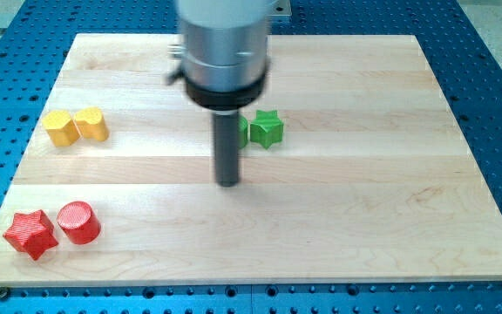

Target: Move the green circle towards the bottom right corner of the board

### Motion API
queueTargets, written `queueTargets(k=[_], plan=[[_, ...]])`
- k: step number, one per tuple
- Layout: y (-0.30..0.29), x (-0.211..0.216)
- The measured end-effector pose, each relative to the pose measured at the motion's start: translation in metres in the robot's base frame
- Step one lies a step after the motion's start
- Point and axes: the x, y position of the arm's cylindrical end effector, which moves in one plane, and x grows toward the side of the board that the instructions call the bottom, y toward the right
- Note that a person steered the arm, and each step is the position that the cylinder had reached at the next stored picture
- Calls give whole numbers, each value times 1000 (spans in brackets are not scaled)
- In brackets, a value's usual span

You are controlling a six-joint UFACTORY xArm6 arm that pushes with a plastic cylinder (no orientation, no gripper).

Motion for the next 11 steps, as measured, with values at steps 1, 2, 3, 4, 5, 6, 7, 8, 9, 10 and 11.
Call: queueTargets(k=[1, 2, 3, 4, 5, 6, 7, 8, 9, 10, 11], plan=[[-8, -47], [-8, -81], [-1, -103], [23, -93], [37, -55], [37, -35], [81, 29], [105, 37], [77, 57], [129, 62], [167, 54]])
